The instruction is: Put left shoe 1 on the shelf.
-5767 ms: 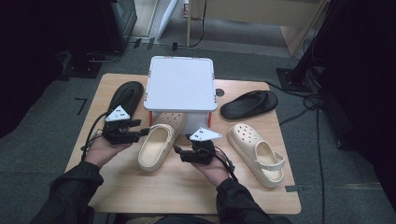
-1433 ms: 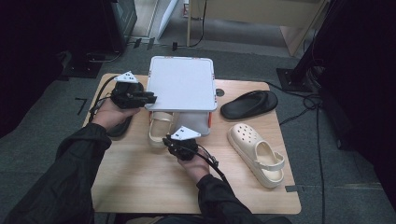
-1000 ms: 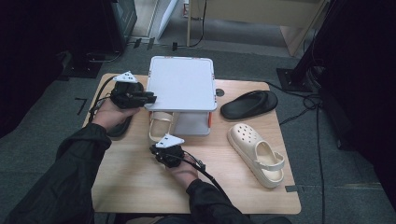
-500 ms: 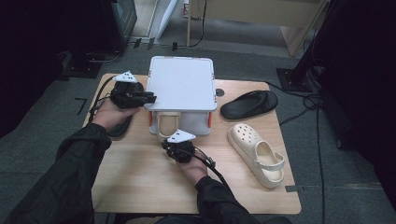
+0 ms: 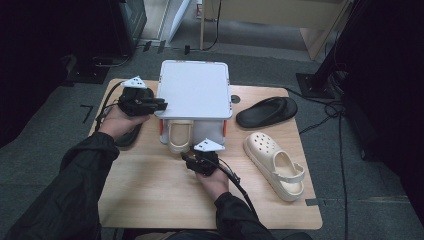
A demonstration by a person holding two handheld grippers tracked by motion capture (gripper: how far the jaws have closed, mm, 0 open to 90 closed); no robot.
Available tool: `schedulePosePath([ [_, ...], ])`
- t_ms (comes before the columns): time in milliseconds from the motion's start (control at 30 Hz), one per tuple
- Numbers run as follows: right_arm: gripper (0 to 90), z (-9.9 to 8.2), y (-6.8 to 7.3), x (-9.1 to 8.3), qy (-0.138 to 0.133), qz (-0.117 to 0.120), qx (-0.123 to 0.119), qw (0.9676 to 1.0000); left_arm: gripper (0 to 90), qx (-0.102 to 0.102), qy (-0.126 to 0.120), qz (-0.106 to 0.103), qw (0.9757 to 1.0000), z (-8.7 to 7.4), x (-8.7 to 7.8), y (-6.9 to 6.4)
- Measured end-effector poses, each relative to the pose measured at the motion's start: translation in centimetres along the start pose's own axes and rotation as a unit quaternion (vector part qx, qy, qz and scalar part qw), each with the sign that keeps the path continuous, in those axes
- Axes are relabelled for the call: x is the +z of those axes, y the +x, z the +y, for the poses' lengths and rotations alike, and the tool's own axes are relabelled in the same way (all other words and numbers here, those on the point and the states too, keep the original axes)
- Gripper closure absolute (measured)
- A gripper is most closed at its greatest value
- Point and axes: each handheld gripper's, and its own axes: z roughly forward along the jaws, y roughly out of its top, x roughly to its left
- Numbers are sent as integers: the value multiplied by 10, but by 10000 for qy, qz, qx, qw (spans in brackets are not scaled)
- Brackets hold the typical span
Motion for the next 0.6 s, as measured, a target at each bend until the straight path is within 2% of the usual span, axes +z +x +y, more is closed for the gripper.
schedulePosePath([
  [67, 526, 0, 0, 5, -61, -126, -3, 9999, 740, -8, -9, -12, 10000, 0, 0, 0],
  [200, 519, 3, -5, 11, -74, -44, 97, 9999, 741, -33, -15, -43, 10000, 0, 0, 1],
  [433, 569, 13, -5, 24, -34, -130, -152, 9998, 742, -74, -39, -79, 9999, -1, 0, 2],
  [600, 574, 18, -5, 32, 18, -98, -300, 9995, 743, -91, -53, -92, 9999, -1, 0, 3],
])
